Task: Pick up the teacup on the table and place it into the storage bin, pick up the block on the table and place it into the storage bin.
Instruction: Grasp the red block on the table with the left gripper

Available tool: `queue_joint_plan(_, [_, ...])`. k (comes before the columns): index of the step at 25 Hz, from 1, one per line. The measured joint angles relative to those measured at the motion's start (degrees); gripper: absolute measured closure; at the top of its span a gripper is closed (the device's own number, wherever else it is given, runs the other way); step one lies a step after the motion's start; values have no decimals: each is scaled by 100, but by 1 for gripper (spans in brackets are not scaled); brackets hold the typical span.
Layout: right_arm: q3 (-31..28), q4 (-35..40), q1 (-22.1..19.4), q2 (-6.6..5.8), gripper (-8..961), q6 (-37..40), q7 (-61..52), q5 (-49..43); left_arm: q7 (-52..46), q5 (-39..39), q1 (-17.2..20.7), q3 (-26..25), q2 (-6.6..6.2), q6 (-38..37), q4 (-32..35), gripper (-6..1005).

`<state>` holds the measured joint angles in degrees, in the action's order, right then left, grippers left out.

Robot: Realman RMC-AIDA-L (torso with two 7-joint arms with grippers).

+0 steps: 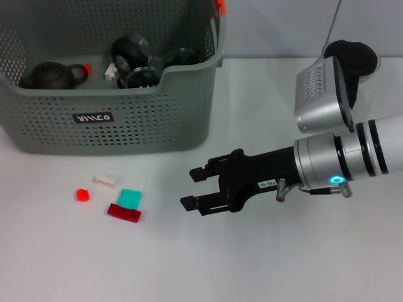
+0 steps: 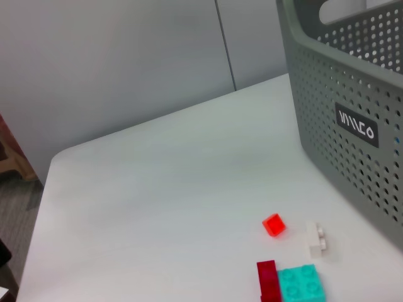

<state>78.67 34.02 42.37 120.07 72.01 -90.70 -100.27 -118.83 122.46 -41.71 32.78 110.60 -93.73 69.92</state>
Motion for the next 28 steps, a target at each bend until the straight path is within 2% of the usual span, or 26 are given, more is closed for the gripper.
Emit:
queue_joint_plan(2, [-16, 0, 11, -1, 278, -1, 0, -1, 657, -542, 240, 1, 57, -1056, 279, 296])
queue_joint_plan(4, [-54, 0, 16, -2, 278, -3, 0, 0, 1225, -668, 449, 30, 166, -1671, 497, 207])
queue_joint_plan(6, [-77, 0, 28, -1, 278, -7, 3, -1, 1677, -658, 730, 135, 284, -2011, 691, 117])
queue_joint_plan(9, [-80, 1, 42, -1, 278, -10, 8, -1, 2088, -586, 1134, 422, 429, -2193, 861, 75])
queue_joint_plan(13, [-98, 7, 51, -1, 279, -11, 9, 2, 2456, 163, 1504, 741, 707, -2047, 948, 49])
queue_joint_plan(17, [-140, 8, 52, -1, 280, -13, 9, 15, 2496, 1191, 1515, 772, 972, -1637, 902, 53])
queue_joint_plan(20, [-141, 8, 45, 0, 279, -26, 9, 10, 2621, 1663, 1530, 784, 1147, -1303, 799, 57])
queue_joint_plan(23, [-141, 8, 42, -1, 279, -34, 9, 6, 2690, 1957, 1575, 873, 1222, -894, 604, 60])
queue_joint_plan(28, [-141, 9, 55, -1, 278, -38, 13, 3, 2612, 2347, 1574, 987, 1225, -147, 107, 65])
